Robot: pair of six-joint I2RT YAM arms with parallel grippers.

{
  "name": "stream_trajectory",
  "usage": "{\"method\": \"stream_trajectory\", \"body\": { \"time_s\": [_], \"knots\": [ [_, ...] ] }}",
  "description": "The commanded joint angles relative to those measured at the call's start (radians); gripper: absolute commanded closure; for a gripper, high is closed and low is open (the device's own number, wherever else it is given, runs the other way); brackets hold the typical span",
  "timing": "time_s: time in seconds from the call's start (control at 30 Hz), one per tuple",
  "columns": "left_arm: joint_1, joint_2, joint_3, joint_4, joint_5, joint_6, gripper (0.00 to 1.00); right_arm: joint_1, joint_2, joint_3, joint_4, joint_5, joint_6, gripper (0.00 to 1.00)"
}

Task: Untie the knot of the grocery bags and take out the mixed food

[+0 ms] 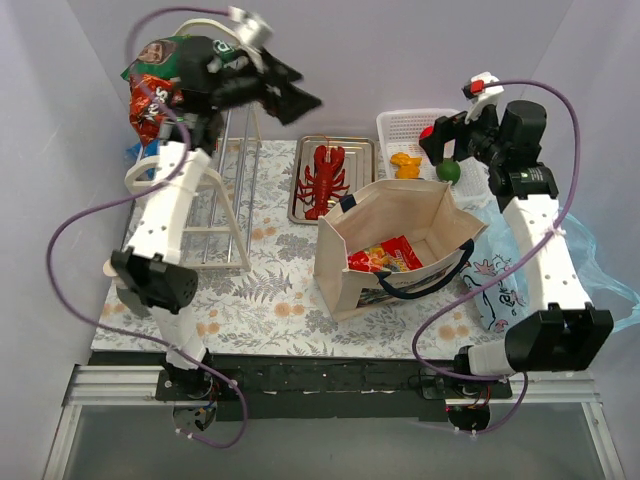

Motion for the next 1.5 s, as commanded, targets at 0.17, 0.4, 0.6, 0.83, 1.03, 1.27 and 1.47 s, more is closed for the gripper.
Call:
{"method": "stream_trajectory", "body": {
  "time_s": [0.17,0.4,0.6,0.83,1.03,1.27,1.47],
  "knots": [
    [-0.338,0.066,-0.218,-0.253,-0.051,0.106,0.04,0.029,-0.249,-0.119,-0.279,-0.173,-0.325,0.05],
    [-0.458,0.034,-0.364,-0.324,-0.291,0.157,0.21,0.128,-0.367,-0.287,-0.611,-0.172,-0.624,0.14],
    [-0.463,0.128,-0.278,-0.396,-0.277,0.181,0.93,0.205,-0.515,-0.414,-0.746,-0.134,-0.691,0.16],
    [-0.466,-0.092,-0.439,-0.023,-0.035,0.23,1.0,0.251,-0.677,-0.54,-0.829,-0.118,-0.858,0.18],
    [-0.509,-0.312,-0.744,0.141,0.063,0.339,1.0,0.256,-0.841,-0.67,-0.699,-0.106,-0.945,0.13],
    [-0.561,-0.379,-0.924,0.22,-0.054,0.306,1.0,0.256,-0.809,-0.749,-0.549,-0.161,-0.933,0.13],
    [-0.559,-0.307,-0.912,0.3,-0.104,0.169,1.0,0.283,-0.645,-0.657,-0.464,-0.267,-0.996,0.14]
  ]
}}
